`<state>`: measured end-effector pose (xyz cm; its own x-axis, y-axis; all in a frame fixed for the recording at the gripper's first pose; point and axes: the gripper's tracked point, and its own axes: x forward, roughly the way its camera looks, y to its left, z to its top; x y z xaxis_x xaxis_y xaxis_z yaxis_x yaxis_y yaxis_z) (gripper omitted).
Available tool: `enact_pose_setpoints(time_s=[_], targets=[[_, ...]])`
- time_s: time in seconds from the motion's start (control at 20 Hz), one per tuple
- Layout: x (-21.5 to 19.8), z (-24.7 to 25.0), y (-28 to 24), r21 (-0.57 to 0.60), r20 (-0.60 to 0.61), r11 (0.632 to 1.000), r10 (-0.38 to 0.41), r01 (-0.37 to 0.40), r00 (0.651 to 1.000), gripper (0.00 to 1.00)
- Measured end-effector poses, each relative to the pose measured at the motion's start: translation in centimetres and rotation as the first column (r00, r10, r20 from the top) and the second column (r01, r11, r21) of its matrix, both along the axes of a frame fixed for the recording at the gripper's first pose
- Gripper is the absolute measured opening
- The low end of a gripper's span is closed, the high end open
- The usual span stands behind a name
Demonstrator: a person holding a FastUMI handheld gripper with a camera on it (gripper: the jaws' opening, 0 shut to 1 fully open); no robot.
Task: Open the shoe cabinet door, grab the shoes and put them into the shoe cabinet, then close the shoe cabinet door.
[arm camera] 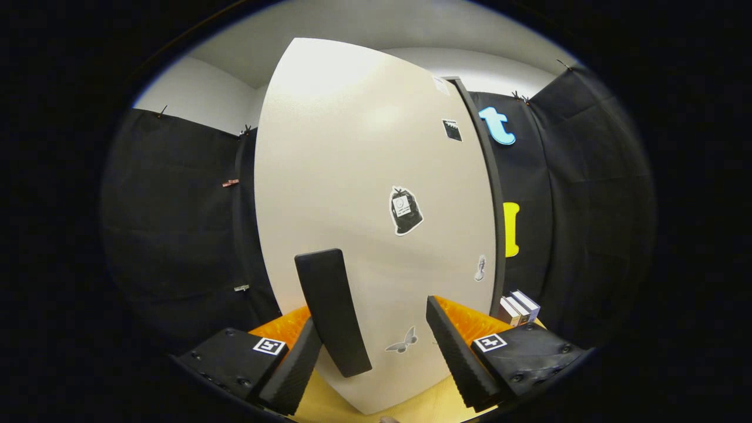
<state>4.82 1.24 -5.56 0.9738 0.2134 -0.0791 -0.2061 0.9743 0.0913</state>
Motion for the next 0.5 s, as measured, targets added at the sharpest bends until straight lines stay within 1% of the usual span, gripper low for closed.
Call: enact_pose_setpoints(time_s=[0.5], targets=[[4.6, -1.2, 5.1, 0.025, -0.001, 0.999, 0.032, -0.032, 0.999, 1.0]])
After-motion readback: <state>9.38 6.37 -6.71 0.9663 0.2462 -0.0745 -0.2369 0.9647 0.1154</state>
